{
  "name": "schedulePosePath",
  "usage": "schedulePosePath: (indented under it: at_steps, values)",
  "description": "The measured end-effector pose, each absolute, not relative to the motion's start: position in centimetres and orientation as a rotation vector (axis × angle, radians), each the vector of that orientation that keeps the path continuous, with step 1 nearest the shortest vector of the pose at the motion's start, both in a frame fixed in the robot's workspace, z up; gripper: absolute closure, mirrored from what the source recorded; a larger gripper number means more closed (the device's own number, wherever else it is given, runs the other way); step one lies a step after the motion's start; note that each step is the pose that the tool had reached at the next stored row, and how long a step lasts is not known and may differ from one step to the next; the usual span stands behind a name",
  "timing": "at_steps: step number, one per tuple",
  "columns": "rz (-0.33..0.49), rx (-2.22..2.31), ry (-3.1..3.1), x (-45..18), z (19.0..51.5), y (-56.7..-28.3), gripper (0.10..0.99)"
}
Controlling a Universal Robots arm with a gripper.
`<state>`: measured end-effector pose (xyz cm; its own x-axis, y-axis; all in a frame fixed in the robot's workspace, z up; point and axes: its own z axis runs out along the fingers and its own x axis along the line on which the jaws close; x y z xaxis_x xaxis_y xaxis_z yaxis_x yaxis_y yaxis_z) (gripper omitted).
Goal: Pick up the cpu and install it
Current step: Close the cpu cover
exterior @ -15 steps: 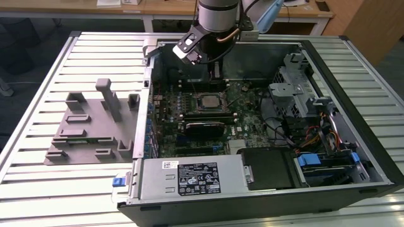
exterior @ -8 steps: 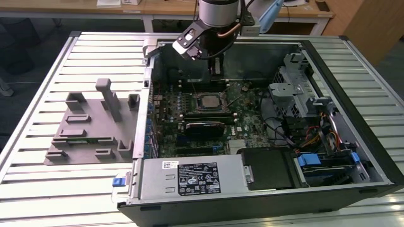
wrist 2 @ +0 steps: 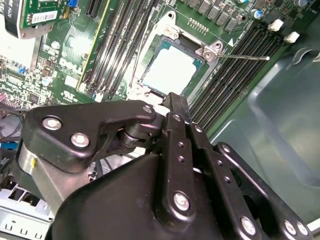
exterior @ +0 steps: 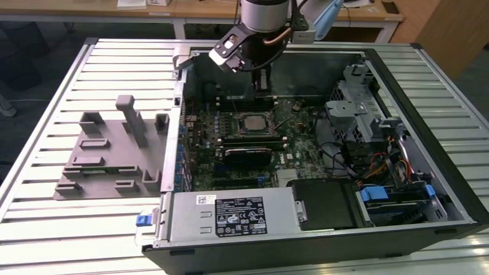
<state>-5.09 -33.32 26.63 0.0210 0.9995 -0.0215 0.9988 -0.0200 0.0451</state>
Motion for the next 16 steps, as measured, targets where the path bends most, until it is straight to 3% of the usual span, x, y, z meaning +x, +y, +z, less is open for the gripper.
schedulePosePath:
  at_steps: [16]
  values:
    - [0.021,2.212,2.167,-2.9,26.6,-33.3,0.980]
